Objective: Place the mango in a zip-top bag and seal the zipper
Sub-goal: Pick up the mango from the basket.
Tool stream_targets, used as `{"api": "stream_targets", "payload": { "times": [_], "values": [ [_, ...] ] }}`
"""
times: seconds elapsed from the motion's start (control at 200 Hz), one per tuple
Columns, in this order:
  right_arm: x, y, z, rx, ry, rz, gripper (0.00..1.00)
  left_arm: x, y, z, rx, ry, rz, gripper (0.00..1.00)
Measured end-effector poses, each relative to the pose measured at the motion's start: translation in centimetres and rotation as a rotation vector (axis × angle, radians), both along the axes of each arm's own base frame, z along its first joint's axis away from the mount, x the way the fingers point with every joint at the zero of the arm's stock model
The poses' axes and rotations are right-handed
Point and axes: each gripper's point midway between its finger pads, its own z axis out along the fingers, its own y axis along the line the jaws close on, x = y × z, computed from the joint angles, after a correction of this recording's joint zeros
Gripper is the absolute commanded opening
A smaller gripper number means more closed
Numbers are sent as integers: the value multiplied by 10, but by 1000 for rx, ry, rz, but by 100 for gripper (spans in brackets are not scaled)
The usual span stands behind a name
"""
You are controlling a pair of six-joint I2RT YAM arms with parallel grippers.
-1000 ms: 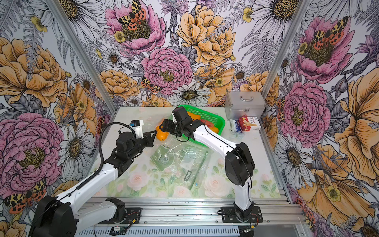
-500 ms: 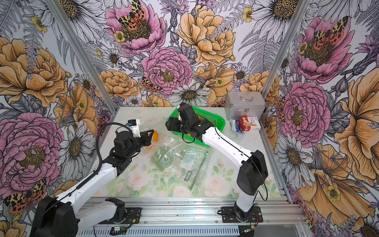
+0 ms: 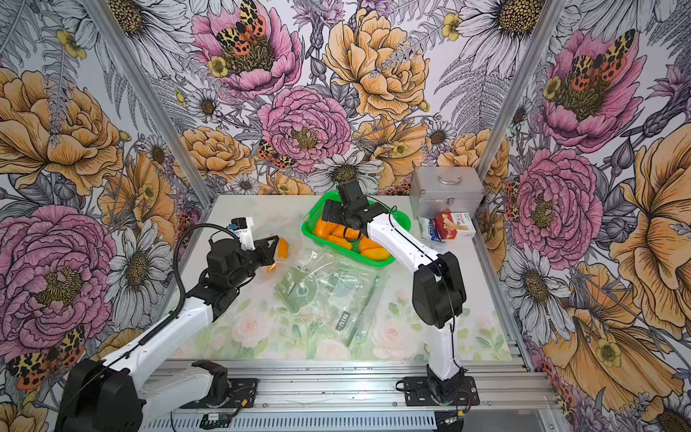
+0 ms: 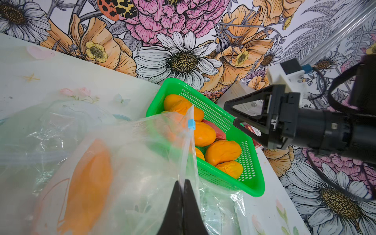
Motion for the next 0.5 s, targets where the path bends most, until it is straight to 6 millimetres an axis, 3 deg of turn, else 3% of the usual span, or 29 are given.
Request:
{"api": "stream_targets", "payload": {
  "times": [0.24, 0.5],
  "values": [
    [39, 2, -35, 36, 55, -29, 97, 0, 0, 0, 0, 0, 0, 0],
    [66, 16, -63, 99, 99, -20, 93, 0, 0, 0, 0, 0, 0, 0]
  ]
}}
